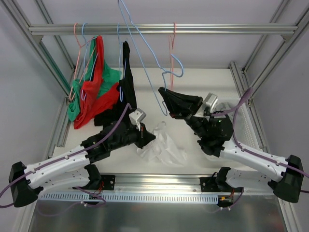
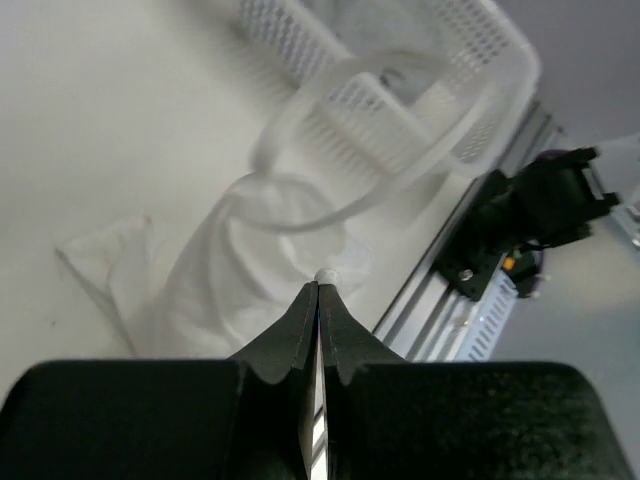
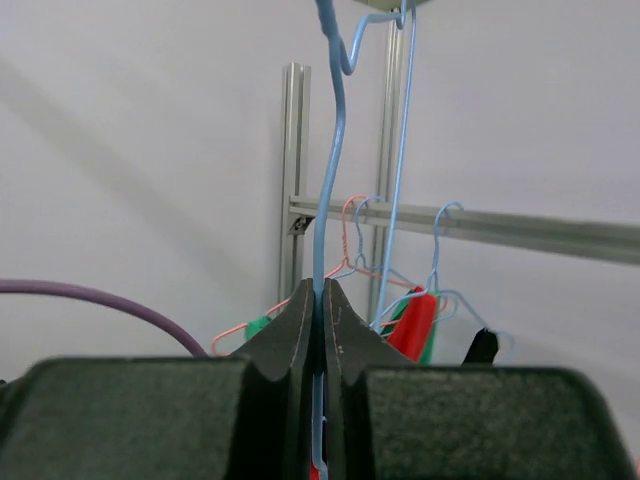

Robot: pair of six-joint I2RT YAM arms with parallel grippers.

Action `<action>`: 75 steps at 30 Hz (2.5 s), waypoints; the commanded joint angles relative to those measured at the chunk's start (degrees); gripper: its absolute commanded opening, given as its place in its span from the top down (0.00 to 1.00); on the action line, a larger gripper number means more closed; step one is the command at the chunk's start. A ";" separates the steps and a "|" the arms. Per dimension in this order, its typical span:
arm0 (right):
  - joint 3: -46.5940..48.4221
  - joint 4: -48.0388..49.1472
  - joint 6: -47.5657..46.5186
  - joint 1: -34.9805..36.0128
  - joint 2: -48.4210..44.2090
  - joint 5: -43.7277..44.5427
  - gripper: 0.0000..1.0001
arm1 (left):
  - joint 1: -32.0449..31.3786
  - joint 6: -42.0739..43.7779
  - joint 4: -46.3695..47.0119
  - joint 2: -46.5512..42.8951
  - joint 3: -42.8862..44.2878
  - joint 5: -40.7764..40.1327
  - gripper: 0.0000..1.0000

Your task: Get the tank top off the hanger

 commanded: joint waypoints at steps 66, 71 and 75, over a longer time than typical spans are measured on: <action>54.33 -75.28 13.37 -15.32 30.39 38.24 1.00 | -1.65 -1.13 -23.01 -12.33 4.34 -4.06 0.01; 54.58 -76.24 10.99 -15.59 30.65 35.69 1.00 | -1.65 -1.04 -22.92 -11.71 4.34 -4.15 0.01; 53.62 -76.77 12.48 -15.68 29.60 34.12 0.62 | -1.65 -0.95 -22.83 -10.48 4.17 -4.59 0.01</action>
